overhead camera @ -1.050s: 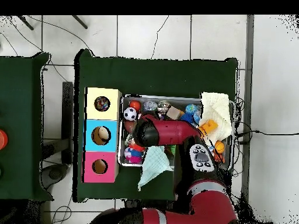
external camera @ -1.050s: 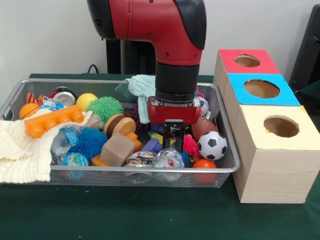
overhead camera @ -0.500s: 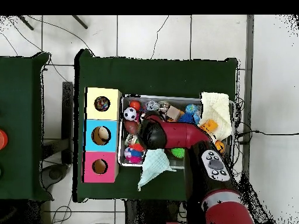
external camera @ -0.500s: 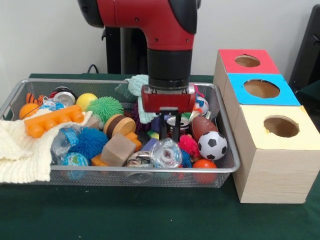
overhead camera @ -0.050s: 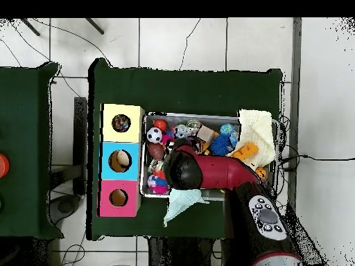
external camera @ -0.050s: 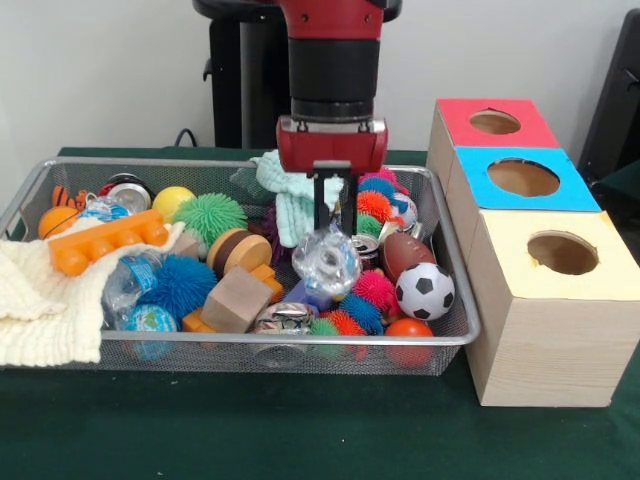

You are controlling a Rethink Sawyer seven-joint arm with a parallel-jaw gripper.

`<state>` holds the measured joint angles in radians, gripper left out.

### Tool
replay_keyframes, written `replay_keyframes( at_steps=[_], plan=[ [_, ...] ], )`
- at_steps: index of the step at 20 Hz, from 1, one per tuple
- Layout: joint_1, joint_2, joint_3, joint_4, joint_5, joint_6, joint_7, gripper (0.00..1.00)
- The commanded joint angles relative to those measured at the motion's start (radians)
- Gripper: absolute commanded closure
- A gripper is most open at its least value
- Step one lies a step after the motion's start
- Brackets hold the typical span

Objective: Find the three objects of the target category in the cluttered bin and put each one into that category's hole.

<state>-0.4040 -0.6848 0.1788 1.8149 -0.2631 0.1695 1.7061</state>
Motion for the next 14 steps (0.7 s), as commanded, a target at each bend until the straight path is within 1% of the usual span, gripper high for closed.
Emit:
replay_keyframes(
  at_steps=[1, 3, 7, 9, 11, 14],
  plan=[
    [-0.053, -0.07, 0.089, 0.21, -0.008, -0.041, 0.147, 1.0],
    [-0.072, -0.067, 0.092, 0.235, -0.028, -0.068, 0.14, 1.0],
    [-0.096, -0.043, 0.094, 0.241, -0.047, -0.092, 0.121, 1.0],
    [-0.091, -0.047, 0.083, 0.244, -0.045, -0.096, 0.121, 1.0],
    [-0.084, -0.059, 0.066, 0.266, -0.045, -0.114, 0.134, 1.0],
    [-0.082, -0.066, 0.061, 0.286, -0.045, -0.123, 0.134, 1.0]
  ],
)
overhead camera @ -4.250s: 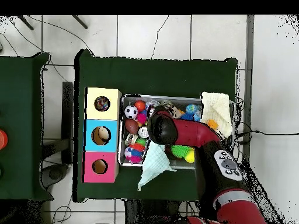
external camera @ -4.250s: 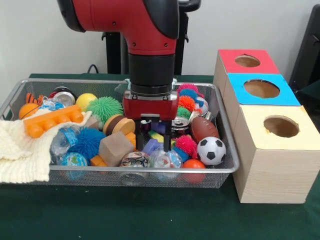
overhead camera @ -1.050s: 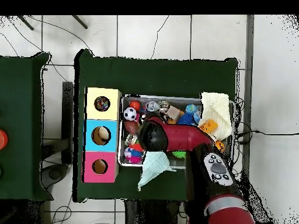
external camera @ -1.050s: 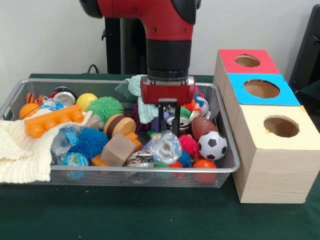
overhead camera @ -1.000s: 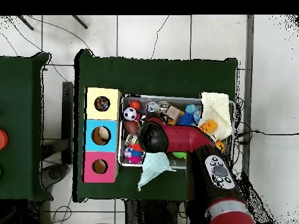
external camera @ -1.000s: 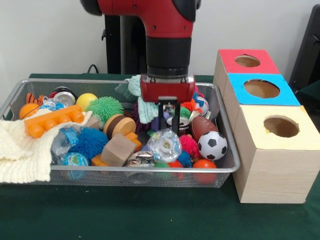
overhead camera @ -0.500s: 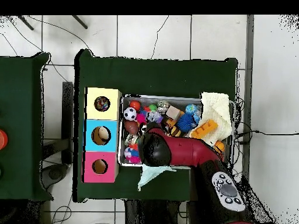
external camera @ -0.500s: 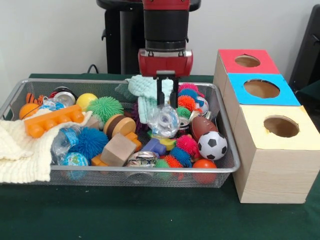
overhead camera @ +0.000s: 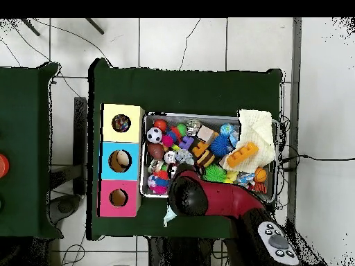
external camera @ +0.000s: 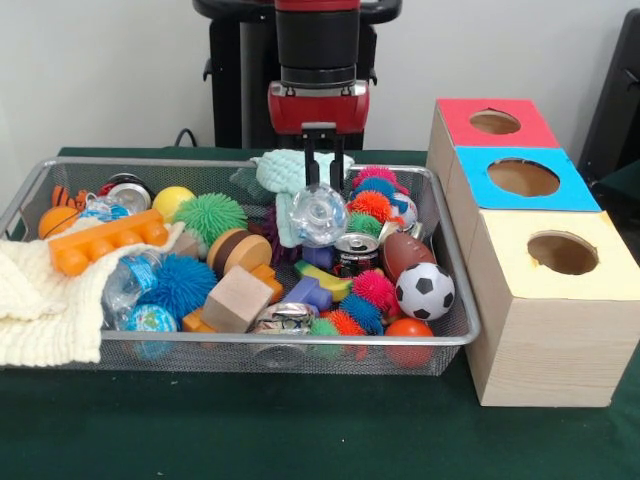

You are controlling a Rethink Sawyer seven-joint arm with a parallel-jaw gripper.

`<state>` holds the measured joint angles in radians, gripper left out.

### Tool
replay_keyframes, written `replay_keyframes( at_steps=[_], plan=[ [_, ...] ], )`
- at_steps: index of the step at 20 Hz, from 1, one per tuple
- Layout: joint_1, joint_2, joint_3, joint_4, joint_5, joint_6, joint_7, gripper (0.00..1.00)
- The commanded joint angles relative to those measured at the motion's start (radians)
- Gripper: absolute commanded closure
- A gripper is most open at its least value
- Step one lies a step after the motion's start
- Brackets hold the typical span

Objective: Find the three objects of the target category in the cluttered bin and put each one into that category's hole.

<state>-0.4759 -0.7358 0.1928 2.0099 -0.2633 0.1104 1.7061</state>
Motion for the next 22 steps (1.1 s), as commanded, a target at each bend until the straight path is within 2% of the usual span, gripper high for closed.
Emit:
replay_keyframes(
  at_steps=[1, 8, 12, 14, 15, 18, 22],
  plan=[
    [-0.01, -0.013, 0.043, 0.096, -0.048, -0.07, 0.132, 1.0],
    [0.0, 0.063, -0.008, 0.074, -0.088, -0.13, 0.121, 1.0],
    [0.004, 0.052, -0.016, 0.079, -0.082, -0.13, 0.129, 1.0],
    [0.007, 0.051, -0.022, 0.086, -0.083, -0.177, 0.145, 1.0],
    [0.009, 0.051, -0.026, 0.09, -0.084, -0.2, 0.153, 0.0],
    [0.025, 0.03, -0.026, 0.08, -0.075, -0.129, 0.13, 0.0],
    [-0.032, 0.035, 0.027, 0.088, -0.077, -0.103, 0.111, 0.0]
  ],
)
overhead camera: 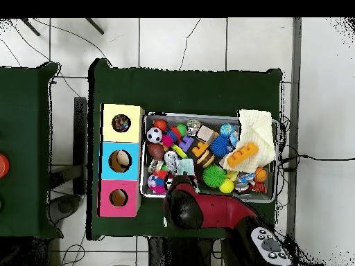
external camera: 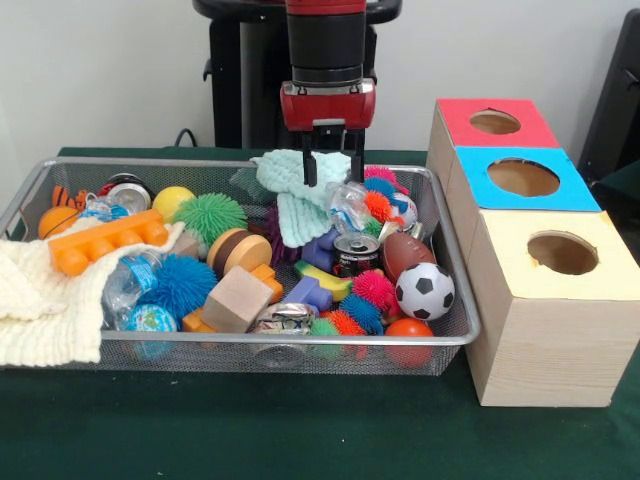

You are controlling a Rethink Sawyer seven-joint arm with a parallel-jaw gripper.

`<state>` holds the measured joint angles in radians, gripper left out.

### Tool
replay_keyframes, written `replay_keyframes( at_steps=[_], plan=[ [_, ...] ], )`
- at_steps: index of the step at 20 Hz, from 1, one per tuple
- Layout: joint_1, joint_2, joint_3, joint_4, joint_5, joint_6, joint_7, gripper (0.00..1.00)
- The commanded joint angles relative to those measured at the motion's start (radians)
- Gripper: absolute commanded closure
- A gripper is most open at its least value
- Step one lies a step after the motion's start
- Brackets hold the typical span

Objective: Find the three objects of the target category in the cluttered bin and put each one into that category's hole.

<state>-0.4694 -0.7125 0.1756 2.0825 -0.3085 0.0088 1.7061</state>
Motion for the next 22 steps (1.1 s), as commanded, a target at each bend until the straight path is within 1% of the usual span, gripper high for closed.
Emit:
replay_keyframes(
  at_steps=[1, 6, 10, 13, 17, 20, 22],
  plan=[
    [-0.051, 0.013, 0.052, 0.015, -0.035, 0.004, 0.105, 0.0],
    [-0.129, 0.03, 0.112, 0.005, -0.051, 0.042, 0.061, 0.0],
    [-0.178, 0.032, 0.144, -0.003, -0.063, 0.072, 0.032, 0.0],
    [-0.254, 0.037, 0.202, -0.005, -0.076, 0.115, -0.009, 0.0],
    [-0.356, 0.035, 0.274, -0.027, -0.088, 0.202, -0.081, 0.0],
    [-0.42, 0.036, 0.326, -0.054, -0.091, 0.273, -0.13, 0.0],
    [-0.446, 0.038, 0.35, -0.07, -0.094, 0.31, -0.147, 0.0]
  ],
)
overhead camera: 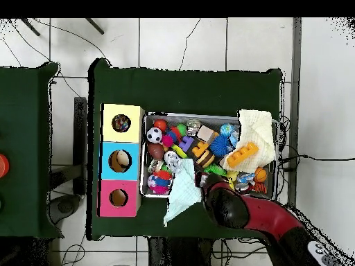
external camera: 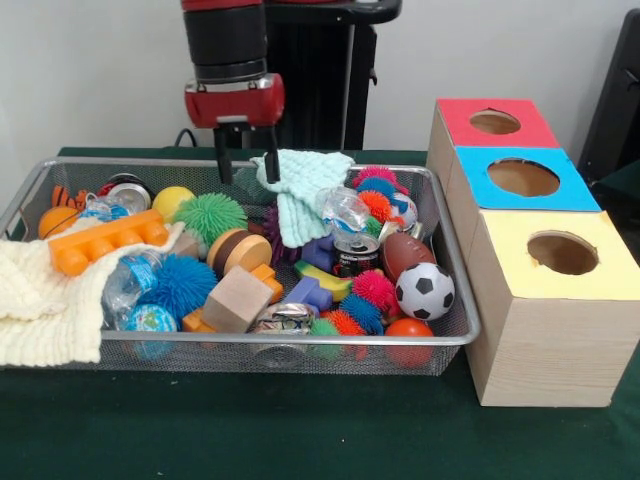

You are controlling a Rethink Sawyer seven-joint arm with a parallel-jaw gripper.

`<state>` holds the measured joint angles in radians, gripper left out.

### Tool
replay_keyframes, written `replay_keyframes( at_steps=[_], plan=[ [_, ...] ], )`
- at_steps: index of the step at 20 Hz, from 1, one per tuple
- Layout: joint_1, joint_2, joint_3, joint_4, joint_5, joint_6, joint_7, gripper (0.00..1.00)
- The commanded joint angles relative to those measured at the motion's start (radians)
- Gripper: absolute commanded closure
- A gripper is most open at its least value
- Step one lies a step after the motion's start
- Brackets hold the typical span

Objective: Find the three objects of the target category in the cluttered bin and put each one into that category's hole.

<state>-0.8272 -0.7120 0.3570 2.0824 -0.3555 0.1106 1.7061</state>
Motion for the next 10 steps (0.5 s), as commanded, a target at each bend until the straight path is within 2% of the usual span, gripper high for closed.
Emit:
replay_keyframes(
  at_steps=[1, 10],
  plan=[
    [-0.095, 0.032, 0.177, -0.075, -0.049, 0.223, -0.152, 0.0],
    [-0.174, 0.07, 0.244, -0.128, -0.091, 0.308, -0.188, 0.0]
  ],
)
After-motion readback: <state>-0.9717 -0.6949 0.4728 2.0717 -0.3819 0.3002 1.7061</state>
